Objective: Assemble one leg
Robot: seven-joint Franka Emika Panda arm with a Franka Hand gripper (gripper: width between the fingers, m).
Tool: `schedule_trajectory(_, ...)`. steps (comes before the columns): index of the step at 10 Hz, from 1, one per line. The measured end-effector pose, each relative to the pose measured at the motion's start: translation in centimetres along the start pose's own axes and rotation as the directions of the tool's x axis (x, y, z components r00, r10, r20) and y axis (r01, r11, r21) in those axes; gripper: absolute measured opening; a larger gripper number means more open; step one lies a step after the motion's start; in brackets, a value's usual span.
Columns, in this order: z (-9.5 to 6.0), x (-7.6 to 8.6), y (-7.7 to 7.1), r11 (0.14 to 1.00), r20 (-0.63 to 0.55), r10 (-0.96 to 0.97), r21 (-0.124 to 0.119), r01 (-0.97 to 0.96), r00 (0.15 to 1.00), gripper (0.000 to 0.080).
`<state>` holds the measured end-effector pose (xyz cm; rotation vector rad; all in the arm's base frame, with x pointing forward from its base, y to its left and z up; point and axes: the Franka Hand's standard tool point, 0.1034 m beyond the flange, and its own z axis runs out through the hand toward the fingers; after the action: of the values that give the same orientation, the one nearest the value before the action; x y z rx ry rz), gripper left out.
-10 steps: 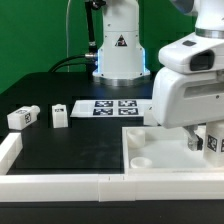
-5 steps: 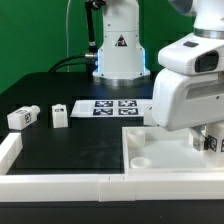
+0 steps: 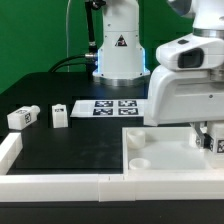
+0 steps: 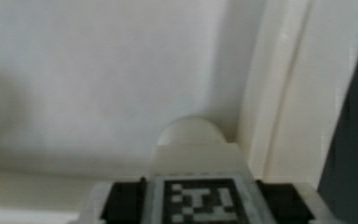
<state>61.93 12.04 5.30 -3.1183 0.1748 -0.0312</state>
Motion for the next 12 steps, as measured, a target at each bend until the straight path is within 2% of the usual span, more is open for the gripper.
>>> schedule_trajectory(2,0.06,0.07,-0.15,0.969,-0.002,0.245,0.009,-0.245,0.970,0.0288)
schedule_trajectory(3,0.06,0.14,-0.19,0.919,-0.002,0.395,0.025,-0.394,0.919,0.0289)
schedule_trajectory(4,0.05,0.15,-0.27,0.873,-0.002,0.487,0.027,-0.487,0.874,0.0290)
schedule_trajectory(5,0.06,0.08,-0.50,0.782,0.003,0.623,0.028,-0.623,0.782,0.0290)
schedule_trajectory(6,0.07,0.00,-0.72,0.724,0.007,0.689,0.027,-0.689,0.724,0.0290)
schedule_trajectory(8,0.06,0.01,-0.75,0.664,0.010,0.748,0.028,-0.747,0.664,0.0290)
schedule_trajectory(9,0.07,0.01,-0.75,0.679,0.009,0.734,0.028,-0.733,0.680,0.0290)
schedule_trajectory(11,0.07,0.00,-0.77,0.706,0.008,0.708,0.029,-0.708,0.706,0.0570)
schedule_trajectory(12,0.04,0.04,-0.68,0.755,0.006,0.655,0.030,-0.655,0.756,0.0570)
